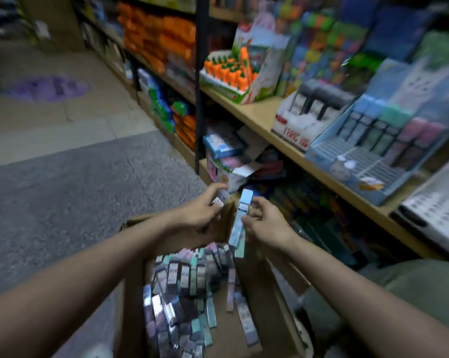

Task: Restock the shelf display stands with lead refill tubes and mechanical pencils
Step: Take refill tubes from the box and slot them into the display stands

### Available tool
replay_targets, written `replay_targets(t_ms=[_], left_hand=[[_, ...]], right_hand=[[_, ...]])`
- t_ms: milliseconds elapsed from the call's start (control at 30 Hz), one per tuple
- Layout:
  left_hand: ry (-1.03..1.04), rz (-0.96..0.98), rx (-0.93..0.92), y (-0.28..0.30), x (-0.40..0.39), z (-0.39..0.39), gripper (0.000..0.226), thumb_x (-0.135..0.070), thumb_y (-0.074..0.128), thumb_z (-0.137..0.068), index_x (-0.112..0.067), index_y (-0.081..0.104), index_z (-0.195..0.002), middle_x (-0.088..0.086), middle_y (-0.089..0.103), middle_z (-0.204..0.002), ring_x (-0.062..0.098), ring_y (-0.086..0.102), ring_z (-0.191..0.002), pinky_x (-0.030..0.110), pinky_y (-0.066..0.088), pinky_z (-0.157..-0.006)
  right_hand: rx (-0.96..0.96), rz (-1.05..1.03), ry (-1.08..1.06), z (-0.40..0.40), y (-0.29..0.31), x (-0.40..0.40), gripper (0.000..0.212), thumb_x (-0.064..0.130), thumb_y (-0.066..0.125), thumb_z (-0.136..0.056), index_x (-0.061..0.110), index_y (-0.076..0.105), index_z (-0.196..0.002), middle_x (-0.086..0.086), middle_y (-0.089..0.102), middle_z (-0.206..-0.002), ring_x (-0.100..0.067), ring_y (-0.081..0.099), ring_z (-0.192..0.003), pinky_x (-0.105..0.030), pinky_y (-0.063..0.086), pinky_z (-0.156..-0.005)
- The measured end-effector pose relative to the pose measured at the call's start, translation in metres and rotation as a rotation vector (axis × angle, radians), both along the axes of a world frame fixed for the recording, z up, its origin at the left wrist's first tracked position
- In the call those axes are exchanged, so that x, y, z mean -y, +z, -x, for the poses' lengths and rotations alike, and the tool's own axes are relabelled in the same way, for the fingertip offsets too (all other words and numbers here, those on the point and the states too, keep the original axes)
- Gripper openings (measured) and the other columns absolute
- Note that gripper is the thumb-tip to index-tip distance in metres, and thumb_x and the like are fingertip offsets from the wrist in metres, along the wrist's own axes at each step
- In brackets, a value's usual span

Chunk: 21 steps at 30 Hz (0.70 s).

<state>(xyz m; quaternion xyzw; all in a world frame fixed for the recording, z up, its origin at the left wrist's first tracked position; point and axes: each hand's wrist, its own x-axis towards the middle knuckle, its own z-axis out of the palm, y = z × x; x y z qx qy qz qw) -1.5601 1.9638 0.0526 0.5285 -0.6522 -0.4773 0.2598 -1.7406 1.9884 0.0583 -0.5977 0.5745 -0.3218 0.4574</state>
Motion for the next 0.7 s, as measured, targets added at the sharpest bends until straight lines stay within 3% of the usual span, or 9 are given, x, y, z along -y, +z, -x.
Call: replay_targets(t_ms=[67,133,200,267,367,467,700], left_hand=[[0.008,0.001,-0.189,0.027,0.003,0.015,0.038,-0.017,0.046,-0.102,-0.03,0.032,-0.135,0.013,0.051,-0.076,0.021,0.049,-0.054,0.032,0.041,-0.046],[0.042,-0.008,-0.398,0.048,0.005,0.029,0.041,-0.028,0.059,-0.095,-0.035,0.04,-0.13,0.009,0.059,-0.08,0.018,0.05,-0.05,0.024,0.038,-0.04],[0.02,-0.007,-0.539,0.062,0.006,0.044,0.051,-0.028,0.073,-0.085,-0.041,0.045,-0.126,0.005,0.065,-0.086,0.015,0.05,-0.049,0.022,0.037,-0.04],[-0.073,0.039,-0.537,0.069,0.006,0.059,0.06,-0.021,0.08,-0.078,-0.043,0.046,-0.122,0.004,0.067,-0.083,0.012,0.05,-0.046,0.021,0.037,-0.039],[-0.129,0.134,-0.553,0.077,0.005,0.08,0.062,-0.021,0.084,-0.072,-0.044,0.049,-0.119,0.005,0.068,-0.084,0.009,0.053,-0.045,0.019,0.039,-0.038],[-0.14,0.256,-0.533,0.088,0.01,0.098,0.063,-0.026,0.085,-0.07,-0.046,0.05,-0.118,0.002,0.067,-0.069,0.012,0.051,-0.039,0.022,0.038,-0.035],[-0.162,0.302,-0.592,0.106,0.022,0.119,0.057,-0.014,0.077,-0.081,-0.049,0.051,-0.117,0.001,0.061,-0.06,0.015,0.046,-0.042,0.025,0.038,-0.038]], right_hand=[[0.065,0.006,0.004,0.015,0.039,-0.006,0.031,0.003,0.059,-0.093,0.011,0.051,-0.122,-0.007,0.063,-0.078,-0.017,0.061,-0.069,-0.037,0.055,-0.066],[0.103,0.033,0.002,0.031,0.07,-0.012,0.027,0.004,0.058,-0.095,0.016,0.05,-0.117,-0.004,0.066,-0.081,-0.01,0.066,-0.063,-0.026,0.054,-0.051],[0.066,0.107,-0.047,0.046,0.096,-0.015,0.028,0.001,0.058,-0.094,0.014,0.05,-0.117,-0.002,0.067,-0.086,-0.001,0.065,-0.06,-0.016,0.049,-0.048],[0.065,0.14,-0.119,0.058,0.115,-0.016,0.029,0.001,0.058,-0.094,0.011,0.05,-0.12,-0.005,0.067,-0.093,-0.007,0.067,-0.072,-0.02,0.051,-0.052],[0.048,0.168,-0.19,0.068,0.137,-0.019,0.033,0.003,0.06,-0.093,0.012,0.052,-0.124,-0.008,0.065,-0.098,-0.028,0.067,-0.093,-0.043,0.059,-0.069],[0.016,0.202,-0.238,0.073,0.149,-0.02,0.036,0.002,0.063,-0.09,0.015,0.054,-0.122,-0.009,0.064,-0.104,-0.029,0.067,-0.098,-0.052,0.057,-0.083],[0.115,0.232,-0.325,0.093,0.165,-0.018,0.047,-0.004,0.072,-0.081,0.015,0.054,-0.119,-0.023,0.06,-0.113,-0.038,0.068,-0.096,-0.054,0.06,-0.07]])
